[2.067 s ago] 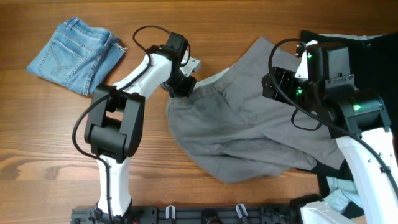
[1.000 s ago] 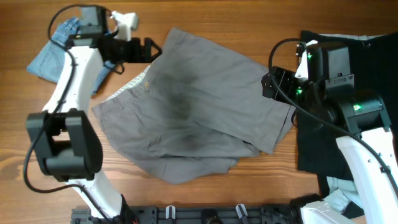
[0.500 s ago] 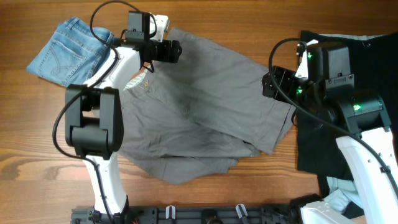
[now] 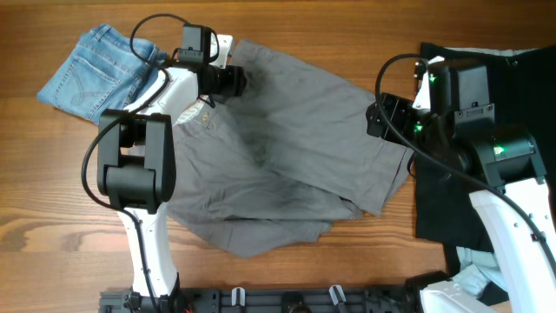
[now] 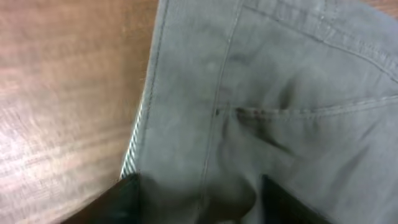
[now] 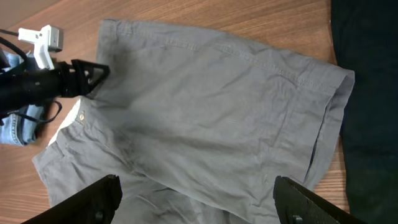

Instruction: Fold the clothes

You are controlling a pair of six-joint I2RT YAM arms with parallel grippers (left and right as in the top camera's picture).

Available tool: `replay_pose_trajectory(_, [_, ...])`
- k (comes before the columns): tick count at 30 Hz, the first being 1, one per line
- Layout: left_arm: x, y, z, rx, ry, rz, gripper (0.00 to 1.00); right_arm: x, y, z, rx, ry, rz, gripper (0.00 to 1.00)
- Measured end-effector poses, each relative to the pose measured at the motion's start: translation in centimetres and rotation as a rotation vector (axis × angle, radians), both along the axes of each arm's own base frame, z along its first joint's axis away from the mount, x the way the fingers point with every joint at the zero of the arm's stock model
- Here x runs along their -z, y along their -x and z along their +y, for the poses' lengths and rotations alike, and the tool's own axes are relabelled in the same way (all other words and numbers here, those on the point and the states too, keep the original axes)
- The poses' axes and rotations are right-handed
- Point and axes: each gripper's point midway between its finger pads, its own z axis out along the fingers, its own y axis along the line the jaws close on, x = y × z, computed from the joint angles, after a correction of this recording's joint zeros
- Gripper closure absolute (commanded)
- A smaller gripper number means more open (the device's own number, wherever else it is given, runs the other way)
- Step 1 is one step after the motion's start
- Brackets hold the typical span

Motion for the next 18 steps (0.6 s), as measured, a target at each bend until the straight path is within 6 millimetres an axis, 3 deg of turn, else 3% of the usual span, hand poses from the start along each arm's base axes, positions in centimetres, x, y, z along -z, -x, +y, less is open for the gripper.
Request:
replay_pose_trajectory(2, [0.2,0.3,0.0,-0.007,0.0,0.02,0.9,0.0,0.0,0.0,0.001,0.0,-0.001,0.17])
replay_pose_trajectory(4, [0.4,0.6,0.2,-0.003,-0.005,0.03,0.96,0.0,-0.1,-0.1,0.003,0.002,-0.002,0.17])
replay_pose_trajectory(11, [0.4,-0.1,1.1,-0.042,-0.016,0.016,0.96,0.0,-0.1,-0.1,0.005,0.006,-0.003,0.17])
replay_pose_trajectory(15, [0.1,-1.5,5.0,-0.222,-0.003,0.029,0.96,0.1,0.0,-0.3,0.009,0.014,0.002,0.17])
replay_pose_trajectory(16, [-0.1,-2.1,6.4,-0.271,0.007,0.026,0.88,0.1,0.1,-0.3,0.011,0.016,0.005,0.16])
replay_pose_trajectory(17, [-0.6,-2.9,8.4,-0.333,0.023,0.02,0.71,0.2,0.2,-0.4,0.011,0.017,0.009,0.16])
replay_pose_trajectory(18, [-1.2,-3.7,10.5,-0.39,0.04,0.007,0.62,0.2,0.2,-0.4,0.011,0.018,0.01,0.16])
